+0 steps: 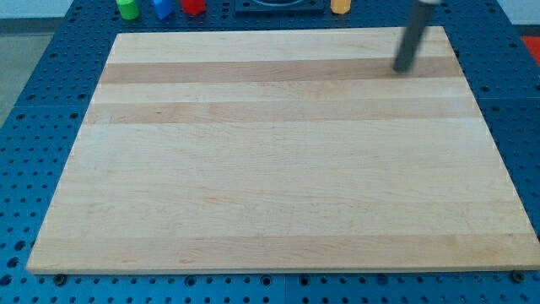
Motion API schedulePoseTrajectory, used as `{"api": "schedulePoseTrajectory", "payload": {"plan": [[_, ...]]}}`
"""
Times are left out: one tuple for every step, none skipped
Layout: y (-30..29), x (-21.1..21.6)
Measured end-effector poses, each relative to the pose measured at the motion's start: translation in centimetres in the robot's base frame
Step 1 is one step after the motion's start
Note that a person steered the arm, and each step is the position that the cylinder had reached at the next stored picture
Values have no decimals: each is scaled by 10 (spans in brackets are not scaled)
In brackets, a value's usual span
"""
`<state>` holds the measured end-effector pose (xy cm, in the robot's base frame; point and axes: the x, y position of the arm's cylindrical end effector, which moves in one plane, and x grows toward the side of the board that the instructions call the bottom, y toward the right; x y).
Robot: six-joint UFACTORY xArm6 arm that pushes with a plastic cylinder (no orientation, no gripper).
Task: Move your arm to the top left
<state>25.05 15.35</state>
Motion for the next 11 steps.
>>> {"api": "schedulePoseTrajectory", "payload": {"plan": [[-135, 19], [-146, 158], [-175, 260], [-242, 148], [-239, 78], [-207, 234], [-155, 262], [-120, 117], [-208, 58], [-233, 189], [-221, 317]]}}
